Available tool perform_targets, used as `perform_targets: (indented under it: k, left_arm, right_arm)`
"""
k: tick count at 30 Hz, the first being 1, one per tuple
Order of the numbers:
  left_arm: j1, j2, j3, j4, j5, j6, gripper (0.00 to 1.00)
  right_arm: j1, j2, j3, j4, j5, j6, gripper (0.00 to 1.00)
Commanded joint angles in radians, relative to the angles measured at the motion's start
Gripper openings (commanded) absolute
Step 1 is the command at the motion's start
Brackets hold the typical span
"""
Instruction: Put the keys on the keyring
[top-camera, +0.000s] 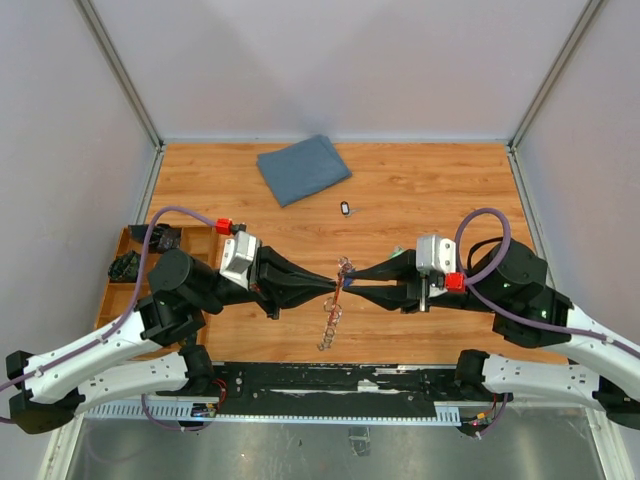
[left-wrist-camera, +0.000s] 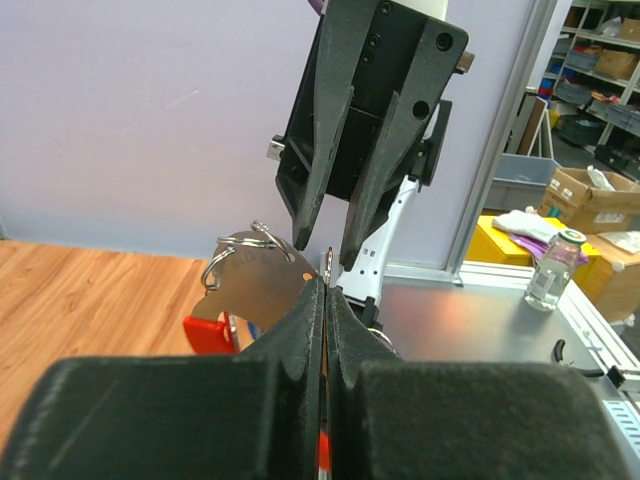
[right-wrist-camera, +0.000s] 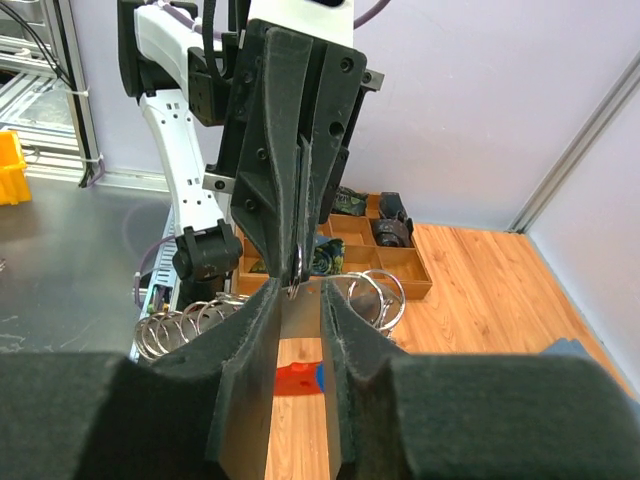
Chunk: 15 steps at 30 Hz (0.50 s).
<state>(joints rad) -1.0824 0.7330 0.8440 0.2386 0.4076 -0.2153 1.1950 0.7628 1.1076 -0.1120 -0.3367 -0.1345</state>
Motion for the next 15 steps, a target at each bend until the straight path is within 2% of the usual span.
perform_targets:
  k: [1,15]
  left_arm:
    - [-0.003,0.000,0.018,0.054,0.020,-0.003,0.00]
    - [-0.003,0.003,0.029,0.051,0.023,0.002,0.01]
  right_arm:
    - [-0.012,0.004,-0.001,0.062,-0.026,0.021,0.23]
    - [-0.012,0.027,0.006,0.014,-0.043,0.022,0.23]
